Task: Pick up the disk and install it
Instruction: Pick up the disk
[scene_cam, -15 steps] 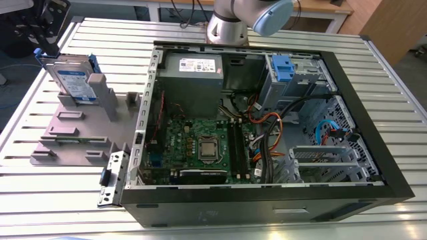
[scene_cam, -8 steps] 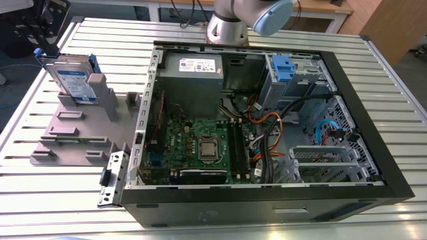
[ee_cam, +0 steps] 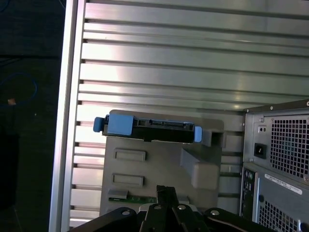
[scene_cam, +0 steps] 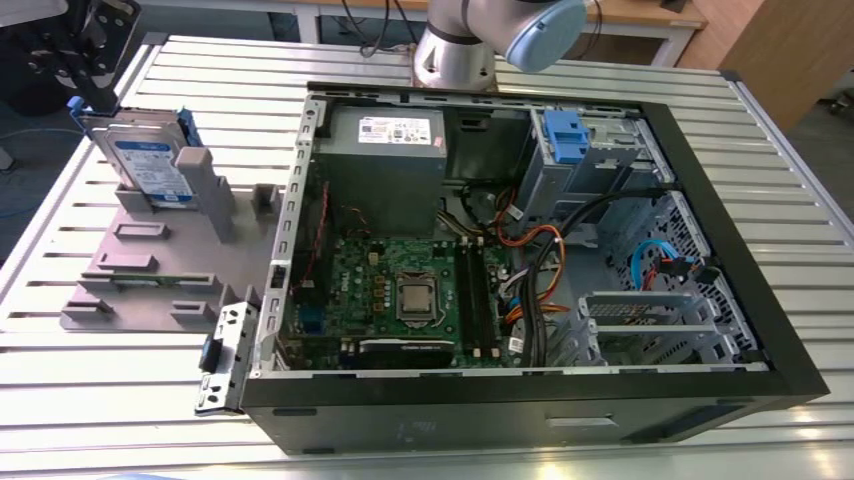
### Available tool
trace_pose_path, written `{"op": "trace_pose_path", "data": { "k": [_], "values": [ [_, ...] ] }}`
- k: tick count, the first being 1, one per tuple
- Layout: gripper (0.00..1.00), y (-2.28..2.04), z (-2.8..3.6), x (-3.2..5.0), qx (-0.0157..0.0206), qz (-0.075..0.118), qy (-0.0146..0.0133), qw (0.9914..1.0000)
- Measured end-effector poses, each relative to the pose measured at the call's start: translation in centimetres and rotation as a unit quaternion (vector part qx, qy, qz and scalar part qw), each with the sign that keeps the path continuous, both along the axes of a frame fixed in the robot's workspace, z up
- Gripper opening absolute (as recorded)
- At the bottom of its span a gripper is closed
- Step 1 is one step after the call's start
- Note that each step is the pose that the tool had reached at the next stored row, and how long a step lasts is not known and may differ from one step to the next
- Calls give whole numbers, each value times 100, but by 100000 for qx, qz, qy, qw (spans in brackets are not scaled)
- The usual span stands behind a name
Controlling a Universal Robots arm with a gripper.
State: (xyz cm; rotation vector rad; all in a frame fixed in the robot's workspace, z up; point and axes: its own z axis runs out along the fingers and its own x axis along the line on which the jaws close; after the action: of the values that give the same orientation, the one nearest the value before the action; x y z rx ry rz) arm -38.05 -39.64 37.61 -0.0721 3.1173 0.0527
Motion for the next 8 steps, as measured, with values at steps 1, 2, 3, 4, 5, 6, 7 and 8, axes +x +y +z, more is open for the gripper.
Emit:
{"op": "trace_pose_path", "data": {
  "k": [1,2,3,4,5,6,7,8],
  "values": [
    [11,0,0,0,1,56,0,100000],
    [11,0,0,0,2,125,0,100000],
    [11,0,0,0,-1,194,-1,100000],
    [11,0,0,0,-1,261,2,100000],
    [11,0,0,0,0,326,4,99999],
    [11,0,0,0,-2,389,4,99999],
    [11,0,0,0,1,440,1,99999],
    [11,0,0,0,0,488,2,99999]
  ]
}}
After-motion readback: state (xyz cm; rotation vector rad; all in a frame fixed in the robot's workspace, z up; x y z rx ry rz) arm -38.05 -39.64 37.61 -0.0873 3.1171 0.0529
